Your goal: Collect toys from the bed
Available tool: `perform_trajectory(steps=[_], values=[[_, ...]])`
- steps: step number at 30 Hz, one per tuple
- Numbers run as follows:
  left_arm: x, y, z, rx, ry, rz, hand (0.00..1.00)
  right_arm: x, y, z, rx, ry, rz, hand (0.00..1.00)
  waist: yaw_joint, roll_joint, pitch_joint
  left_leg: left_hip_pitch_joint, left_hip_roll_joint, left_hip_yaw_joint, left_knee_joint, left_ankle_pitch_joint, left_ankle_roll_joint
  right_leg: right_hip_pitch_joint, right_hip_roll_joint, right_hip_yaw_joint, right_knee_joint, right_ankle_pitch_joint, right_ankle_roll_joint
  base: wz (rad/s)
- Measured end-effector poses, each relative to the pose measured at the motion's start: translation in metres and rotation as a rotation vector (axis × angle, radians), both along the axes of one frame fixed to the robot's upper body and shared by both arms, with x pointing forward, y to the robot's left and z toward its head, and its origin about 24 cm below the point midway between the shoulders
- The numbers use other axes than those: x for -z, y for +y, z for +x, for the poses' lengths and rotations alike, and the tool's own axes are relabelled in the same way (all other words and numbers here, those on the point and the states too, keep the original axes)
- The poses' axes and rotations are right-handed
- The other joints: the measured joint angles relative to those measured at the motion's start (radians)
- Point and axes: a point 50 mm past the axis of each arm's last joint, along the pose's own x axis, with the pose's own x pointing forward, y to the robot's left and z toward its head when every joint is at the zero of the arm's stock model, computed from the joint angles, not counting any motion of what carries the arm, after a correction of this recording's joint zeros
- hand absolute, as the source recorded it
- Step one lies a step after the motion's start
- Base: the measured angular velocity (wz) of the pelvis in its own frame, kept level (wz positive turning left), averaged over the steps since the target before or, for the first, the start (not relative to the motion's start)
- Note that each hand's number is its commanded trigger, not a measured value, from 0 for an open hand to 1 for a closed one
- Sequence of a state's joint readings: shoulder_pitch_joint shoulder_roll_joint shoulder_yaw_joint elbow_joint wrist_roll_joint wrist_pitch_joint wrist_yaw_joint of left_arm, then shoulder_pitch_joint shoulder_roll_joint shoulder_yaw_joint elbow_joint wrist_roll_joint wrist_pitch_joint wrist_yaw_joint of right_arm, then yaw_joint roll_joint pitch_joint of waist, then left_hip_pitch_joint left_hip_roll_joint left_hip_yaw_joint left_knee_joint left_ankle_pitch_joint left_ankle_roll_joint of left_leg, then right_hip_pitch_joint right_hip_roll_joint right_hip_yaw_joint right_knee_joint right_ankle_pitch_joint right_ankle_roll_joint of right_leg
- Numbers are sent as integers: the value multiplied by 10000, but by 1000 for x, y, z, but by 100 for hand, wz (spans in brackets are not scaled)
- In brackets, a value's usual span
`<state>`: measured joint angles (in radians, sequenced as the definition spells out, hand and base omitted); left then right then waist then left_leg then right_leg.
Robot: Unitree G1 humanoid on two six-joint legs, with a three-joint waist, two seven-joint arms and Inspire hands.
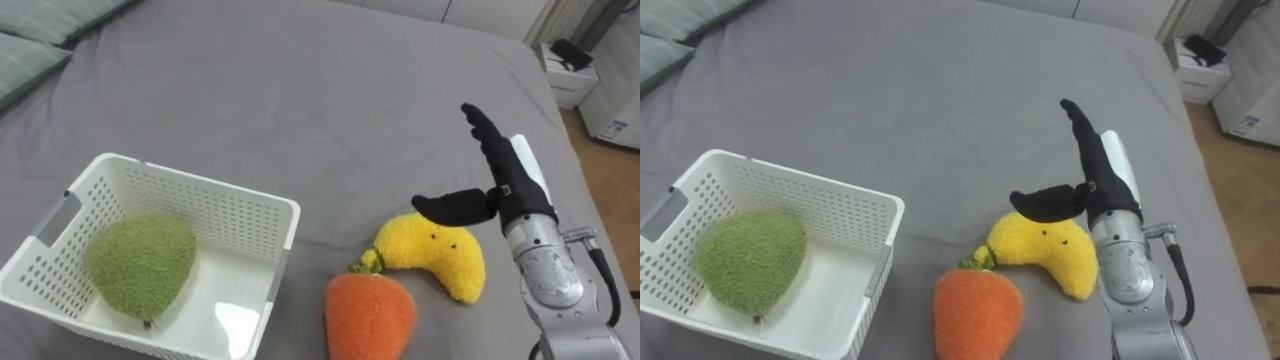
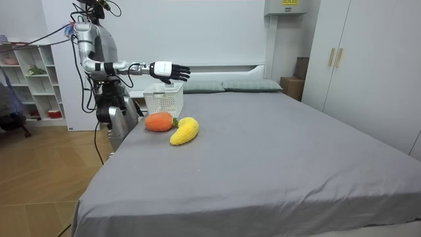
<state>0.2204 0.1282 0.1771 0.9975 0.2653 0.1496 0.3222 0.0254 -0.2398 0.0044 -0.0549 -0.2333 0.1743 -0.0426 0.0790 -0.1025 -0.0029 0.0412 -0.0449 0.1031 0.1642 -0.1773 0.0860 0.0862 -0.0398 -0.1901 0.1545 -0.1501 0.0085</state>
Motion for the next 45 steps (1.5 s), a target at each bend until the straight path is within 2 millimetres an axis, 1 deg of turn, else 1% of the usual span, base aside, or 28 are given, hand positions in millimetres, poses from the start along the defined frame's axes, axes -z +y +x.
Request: perform_trajectory(steps=[1, 3, 7, 11, 13, 15, 18, 20, 21, 22, 23, 24, 25, 26, 28, 29, 31, 34, 35, 40, 42, 45], values=[[0, 1, -1, -67, -11, 5, 0, 1, -2, -2, 85, 47, -7, 0, -15, -6, -4, 13, 2, 12, -6, -1, 1, 1, -1, -1, -2, 0, 0, -7], [0, 2, -6, -199, 79, 32, 0, 6, -10, -8, 391, 233, -29, 0, -153, -12, -8, 36, 4, 41, -6, -3, 5, -2, 3, 76, -3, 1, 3, -5], [0, 3, -8, -230, 119, 60, 0, 10, -16, -13, 636, 408, 5, 0, -286, 32, 4, 65, 23, 191, -45, -7, 7, -54, 25, 246, -8, 5, 9, -12], [0, 3, -9, -212, 143, 69, 0, 21, -23, -17, 934, 891, 6, 0, -302, 49, -5, 92, 53, 303, -120, -10, 1, -71, 51, 350, 9, 11, 4, -7], [0, 2, -10, -116, 159, 102, 0, 27, -25, -18, 1026, 1173, -15, 0, -378, 42, -15, 96, 55, 287, -120, -10, 0, -62, 49, 319, 14, 12, 3, 2], [-1, 3, -15, -89, 268, 221, 0, 35, -28, -20, 1139, 1519, -37, 0, -420, 38, -15, 93, 55, 281, -119, -11, -1, -59, 47, 254, 15, 12, 3, 2], [-2, 5, -19, -118, 414, 302, 0, 48, -32, -22, 1342, 2130, -12, 0, -440, 47, -9, 82, 56, 281, -113, -11, -1, -55, 50, 298, 12, 12, 2, 0], [-2, 6, -18, -108, 365, 318, 0, 56, -35, -23, 1456, 2470, 32, 0, -432, 85, -7, 34, 55, 294, -107, -11, -1, -120, 52, 338, 23, 13, 3, -2], [-2, 7, -17, 1, 349, 327, 0, 59, -36, -23, 1516, 2599, 123, 0, -433, 122, 10, -68, 57, 301, -76, -8, 2, -250, 50, 360, 83, 14, 2, -5], [-2, 7, -16, 53, 347, 329, 0, 60, -36, -23, 1534, 2651, 123, 0, -428, 156, -1, -146, 63, 307, -42, -8, 2, -347, 50, 376, 144, 14, 2, -4], [-2, 6, -14, 216, 347, 324, 0, 62, -37, -22, 1578, 2749, 116, 0, -428, 228, 20, -246, 67, 322, -1, -8, 4, -447, 47, 380, 177, 17, -3, -6], [-2, 5, -12, 368, 338, 305, 0, 64, -38, -20, 1633, 2820, 133, 0, -433, 286, 19, -349, 67, 340, 23, -6, 8, -560, 47, 398, 184, 29, -2, -5], [-2, 4, -11, 422, 317, 293, 0, 65, -39, -19, 1682, 2862, 170, 0, -447, 298, 16, -378, 67, 339, 31, -4, 10, -605, 47, 395, 187, 36, -3, -6], [-2, 3, -6, 593, 249, 271, 0, 66, -40, -17, 1800, 2898, 332, 0, -445, 379, 30, -516, 67, 337, 43, 9, 14, -735, 46, 386, 209, 45, -7, -3], [-2, 2, 3, 439, -32, 154, 0, 65, -39, -9, 1848, 2813, 386, 0, -448, 432, 28, -769, 68, 344, 42, 66, 11, -1075, 43, 415, 319, 56, -20, -2], [-2, 2, 8, 400, -184, 133, 0, 63, -39, -2, 1887, 2688, 399, 0, -445, 449, 39, -1009, 70, 346, 34, 132, 1, -1308, 40, 431, 350, 77, -47, 0], [-3, -1, 21, 462, -578, 4, 0, 61, -41, 11, 2075, 2624, 381, 0, -453, 442, 45, -1337, 94, 368, 43, 243, -13, -1656, 48, 330, 321, 162, -99, 4], [-2, -4, 26, 386, -760, -171, 0, 57, -42, 17, 2214, 2403, 466, 0, -457, 419, 49, -1534, 122, 358, 38, 262, -24, -1843, 57, 227, 308, 178, -123, 5], [-2, -6, 30, 312, -896, -263, 0, 55, -41, 19, 2132, 2269, 418, 0, -466, 410, 50, -1612, 127, 349, 27, 266, -30, -1930, 57, 218, 307, 180, -125, 0], [-3, -8, 38, -48, -1223, -540, 0, 54, -41, 30, 2198, 2300, 647, 0, -469, 366, 65, -1891, 124, 326, 28, 270, -34, -2183, 52, 154, 307, 180, -126, 2], [-3, -7, 39, -67, -1251, -552, 0, 55, -42, 36, 2278, 2449, 480, 0, -460, 356, 71, -1969, 120, 297, 29, 271, -33, -2262, 19, 72, 306, 180, -126, 0], [-4, -5, 39, 8, -1232, -511, 0, 56, -45, 37, 2497, 2509, 289, 0, -446, 354, 71, -2151, 116, 246, 45, 276, -31, -2430, -26, -16, 306, 180, -126, 5]])
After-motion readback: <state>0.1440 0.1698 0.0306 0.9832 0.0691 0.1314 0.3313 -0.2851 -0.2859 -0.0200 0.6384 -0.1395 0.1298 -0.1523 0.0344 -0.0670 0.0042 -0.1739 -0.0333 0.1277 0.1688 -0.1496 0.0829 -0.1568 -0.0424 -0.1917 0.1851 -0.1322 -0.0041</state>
